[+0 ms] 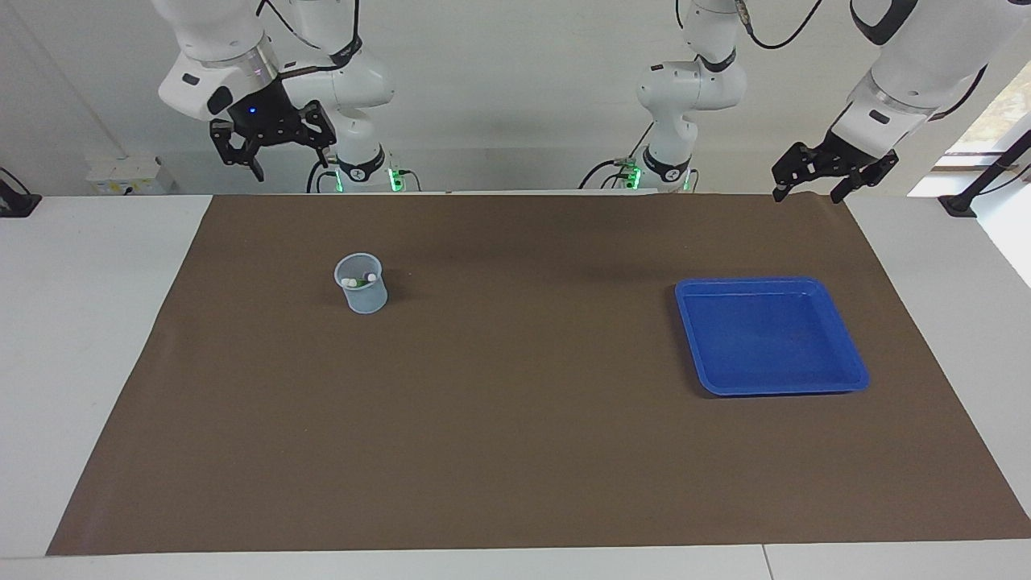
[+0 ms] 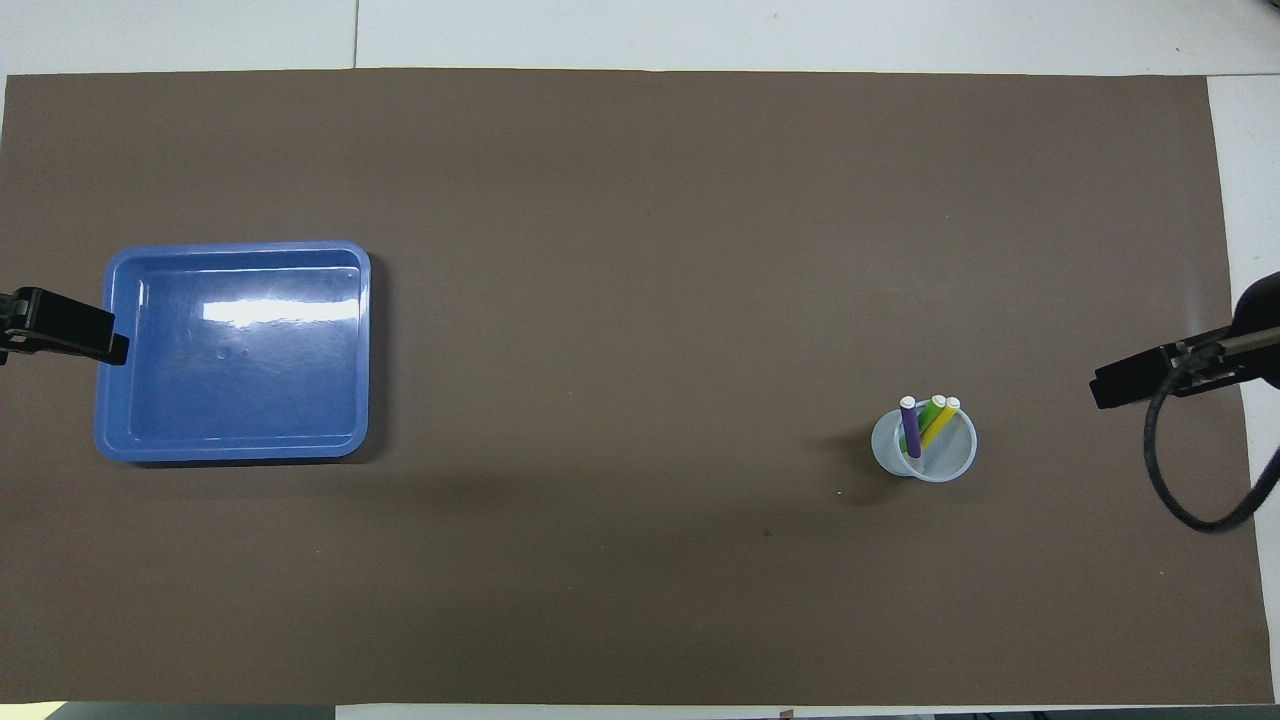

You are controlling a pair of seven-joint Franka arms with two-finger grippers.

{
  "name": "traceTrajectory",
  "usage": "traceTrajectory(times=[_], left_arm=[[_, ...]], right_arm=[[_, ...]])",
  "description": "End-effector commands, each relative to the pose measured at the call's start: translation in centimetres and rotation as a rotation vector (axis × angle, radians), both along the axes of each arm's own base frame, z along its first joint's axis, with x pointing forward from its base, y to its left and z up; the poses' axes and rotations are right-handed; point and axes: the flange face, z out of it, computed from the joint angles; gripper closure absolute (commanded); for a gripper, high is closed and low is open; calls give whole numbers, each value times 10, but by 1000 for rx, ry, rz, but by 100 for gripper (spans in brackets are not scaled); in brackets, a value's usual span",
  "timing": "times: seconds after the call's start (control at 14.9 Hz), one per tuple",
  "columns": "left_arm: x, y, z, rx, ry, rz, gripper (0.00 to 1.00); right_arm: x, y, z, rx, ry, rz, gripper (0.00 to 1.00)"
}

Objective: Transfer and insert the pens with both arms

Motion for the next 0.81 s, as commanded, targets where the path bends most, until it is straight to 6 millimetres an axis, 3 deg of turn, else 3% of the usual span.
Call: traceTrajectory(times=[0.0, 0.2, 0.74], left_arm=[[-4, 4, 5, 13, -14, -6, 0], [-5, 8, 5, 13, -12, 0, 0], [-6, 8, 5, 13, -8, -1, 0]], right_arm=[[21, -6, -29, -26, 55, -30, 0], [33, -10, -23, -24, 47, -42, 0], [28, -17, -18, -15, 41, -58, 0]])
